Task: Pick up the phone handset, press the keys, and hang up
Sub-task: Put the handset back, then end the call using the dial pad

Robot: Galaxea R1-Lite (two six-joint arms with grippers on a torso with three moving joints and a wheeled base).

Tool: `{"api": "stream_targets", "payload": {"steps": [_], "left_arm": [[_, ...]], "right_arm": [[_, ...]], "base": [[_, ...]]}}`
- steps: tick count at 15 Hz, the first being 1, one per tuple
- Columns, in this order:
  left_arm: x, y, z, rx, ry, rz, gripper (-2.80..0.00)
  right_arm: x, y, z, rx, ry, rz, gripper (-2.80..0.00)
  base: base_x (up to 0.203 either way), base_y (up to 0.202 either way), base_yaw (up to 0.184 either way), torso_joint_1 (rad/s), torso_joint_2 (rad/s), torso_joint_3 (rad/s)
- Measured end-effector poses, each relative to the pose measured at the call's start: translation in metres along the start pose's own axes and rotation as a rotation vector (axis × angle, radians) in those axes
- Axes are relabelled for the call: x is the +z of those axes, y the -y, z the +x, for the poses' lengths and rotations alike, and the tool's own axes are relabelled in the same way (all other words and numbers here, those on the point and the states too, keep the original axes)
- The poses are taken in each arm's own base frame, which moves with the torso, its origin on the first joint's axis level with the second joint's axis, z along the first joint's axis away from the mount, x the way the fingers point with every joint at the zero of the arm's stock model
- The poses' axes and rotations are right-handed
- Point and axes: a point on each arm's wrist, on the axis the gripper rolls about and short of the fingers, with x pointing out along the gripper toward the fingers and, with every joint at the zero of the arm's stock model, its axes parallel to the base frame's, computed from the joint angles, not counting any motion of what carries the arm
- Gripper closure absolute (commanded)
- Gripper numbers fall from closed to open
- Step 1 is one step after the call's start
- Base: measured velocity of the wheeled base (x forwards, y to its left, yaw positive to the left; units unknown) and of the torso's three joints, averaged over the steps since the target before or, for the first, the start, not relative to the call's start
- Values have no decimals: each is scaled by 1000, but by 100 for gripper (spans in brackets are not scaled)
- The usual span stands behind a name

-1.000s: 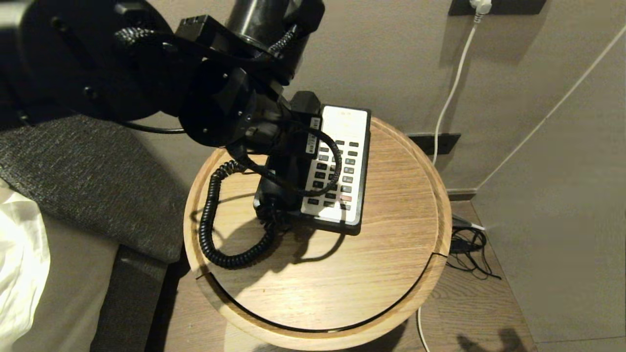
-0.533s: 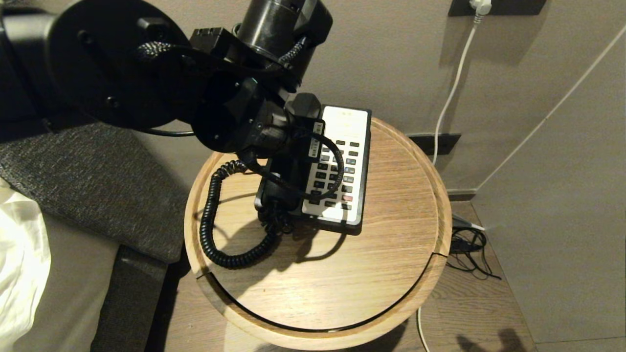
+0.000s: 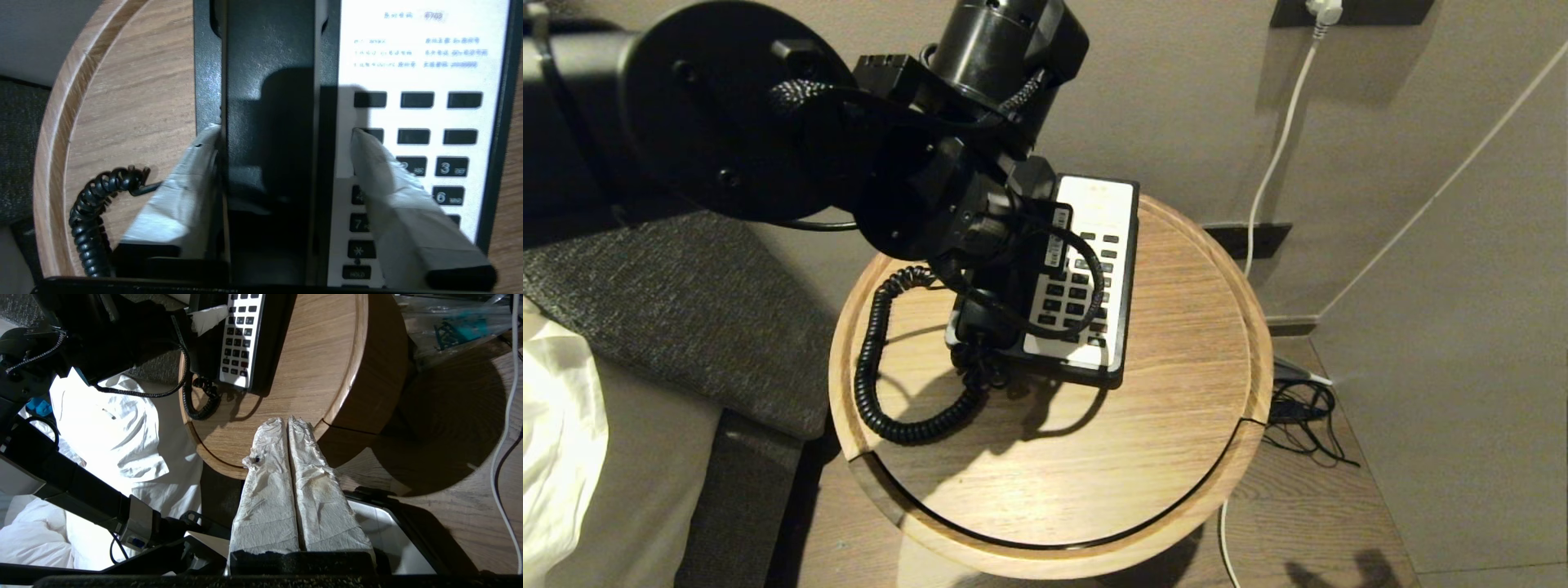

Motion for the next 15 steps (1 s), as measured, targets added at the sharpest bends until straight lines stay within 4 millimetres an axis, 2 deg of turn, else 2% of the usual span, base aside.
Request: {"api": "stream_targets", "payload": {"steps": [4,8,9,12,15], "left_arm": [[1,-3,-5,-1,4,-2,-280],[6,-12,-23,-10,32,-25,-280],[6,-16,-29,-14,36,-30,0],[0,-31,-50,-24,38,-34,0],[-2,-50,-81,-65,69,-66,0]], "right_arm": [[-1,1,1,4,-8,1,0],[-4,3,4,0,-14,-1,0],[-6,5,6,-3,-17,-1,0],[-10,8,11,-11,-28,2,0],[-4,6,21,-12,-30,3,0]], "base": [[0,0,0,0,0,0],[0,0,0,0,0,0],[0,0,0,0,0,0],[0,0,0,0,0,0],[0,0,0,0,0,0]]}}
